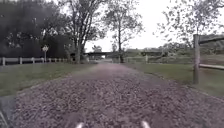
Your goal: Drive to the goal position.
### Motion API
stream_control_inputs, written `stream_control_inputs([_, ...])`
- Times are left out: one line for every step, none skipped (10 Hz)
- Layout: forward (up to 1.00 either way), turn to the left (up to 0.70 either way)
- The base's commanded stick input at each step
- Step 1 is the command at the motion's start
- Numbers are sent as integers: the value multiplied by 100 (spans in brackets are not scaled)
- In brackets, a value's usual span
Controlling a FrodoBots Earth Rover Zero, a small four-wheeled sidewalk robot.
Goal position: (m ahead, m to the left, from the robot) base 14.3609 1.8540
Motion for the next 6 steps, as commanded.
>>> stream_control_inputs([70,0])
stream_control_inputs([70,0])
stream_control_inputs([70,0])
stream_control_inputs([70,0])
stream_control_inputs([70,0])
stream_control_inputs([70,0])
